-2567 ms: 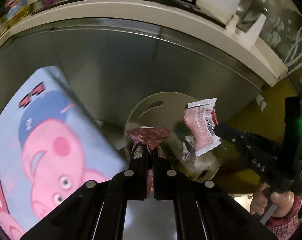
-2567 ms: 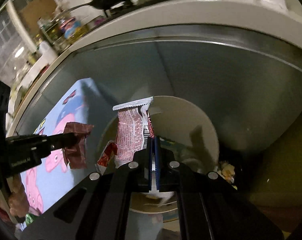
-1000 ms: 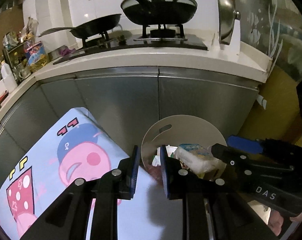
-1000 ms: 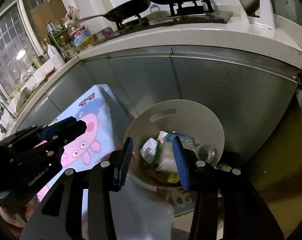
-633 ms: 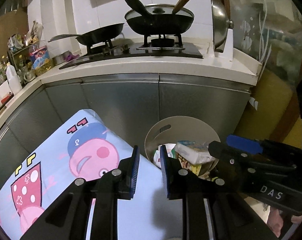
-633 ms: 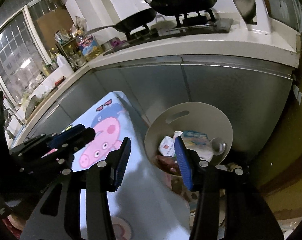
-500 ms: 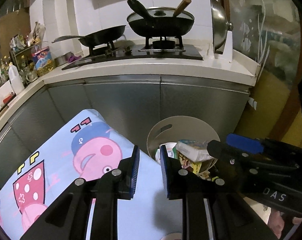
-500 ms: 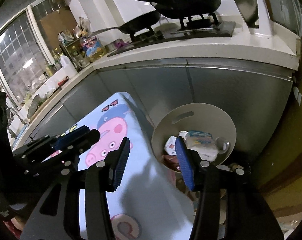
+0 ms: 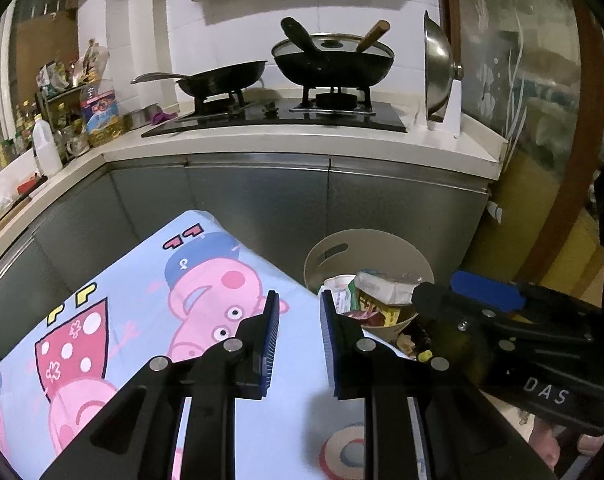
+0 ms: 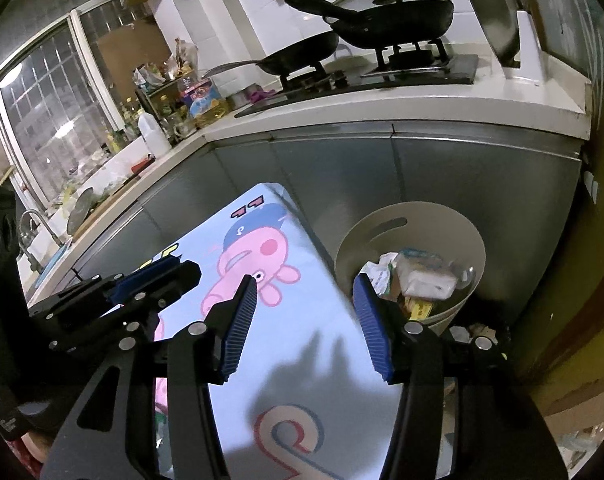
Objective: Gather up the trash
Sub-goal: 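Move both open tools back over the cloth toward the green can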
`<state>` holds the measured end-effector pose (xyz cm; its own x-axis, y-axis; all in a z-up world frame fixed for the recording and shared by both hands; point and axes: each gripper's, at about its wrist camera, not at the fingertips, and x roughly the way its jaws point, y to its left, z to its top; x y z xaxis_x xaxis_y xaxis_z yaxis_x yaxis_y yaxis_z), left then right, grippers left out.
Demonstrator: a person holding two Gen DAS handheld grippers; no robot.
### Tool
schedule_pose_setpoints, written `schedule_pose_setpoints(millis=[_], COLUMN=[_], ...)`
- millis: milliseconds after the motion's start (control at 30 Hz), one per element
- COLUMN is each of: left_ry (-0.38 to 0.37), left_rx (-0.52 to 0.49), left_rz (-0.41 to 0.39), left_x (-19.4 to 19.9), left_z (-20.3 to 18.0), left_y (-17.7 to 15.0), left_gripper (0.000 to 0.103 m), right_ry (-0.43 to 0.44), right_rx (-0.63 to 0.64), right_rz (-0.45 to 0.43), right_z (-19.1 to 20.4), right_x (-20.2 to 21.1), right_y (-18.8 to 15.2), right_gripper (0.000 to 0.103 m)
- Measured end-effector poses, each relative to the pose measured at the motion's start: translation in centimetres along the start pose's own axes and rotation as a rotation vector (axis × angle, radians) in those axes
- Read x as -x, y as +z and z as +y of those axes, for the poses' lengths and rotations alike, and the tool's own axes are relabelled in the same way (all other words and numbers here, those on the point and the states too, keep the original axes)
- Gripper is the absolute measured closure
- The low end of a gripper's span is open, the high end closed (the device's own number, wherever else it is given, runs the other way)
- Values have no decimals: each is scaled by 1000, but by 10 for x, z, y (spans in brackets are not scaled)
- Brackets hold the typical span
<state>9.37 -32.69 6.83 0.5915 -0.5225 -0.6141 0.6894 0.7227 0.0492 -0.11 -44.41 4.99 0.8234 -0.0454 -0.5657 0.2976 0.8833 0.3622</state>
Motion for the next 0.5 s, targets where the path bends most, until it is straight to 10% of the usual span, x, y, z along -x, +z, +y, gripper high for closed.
schedule_pose_setpoints(millis=[500], left_ry=[53], left_rx=[81], left_rz=[-43], left_x=[43], left_z=[39], left_y=[-31], left_gripper=[73], right_ry=[8], right_rx=[71], right_rz=[-88], right_z=[48], right_x=[33], right_y=[-30], right_gripper=[48])
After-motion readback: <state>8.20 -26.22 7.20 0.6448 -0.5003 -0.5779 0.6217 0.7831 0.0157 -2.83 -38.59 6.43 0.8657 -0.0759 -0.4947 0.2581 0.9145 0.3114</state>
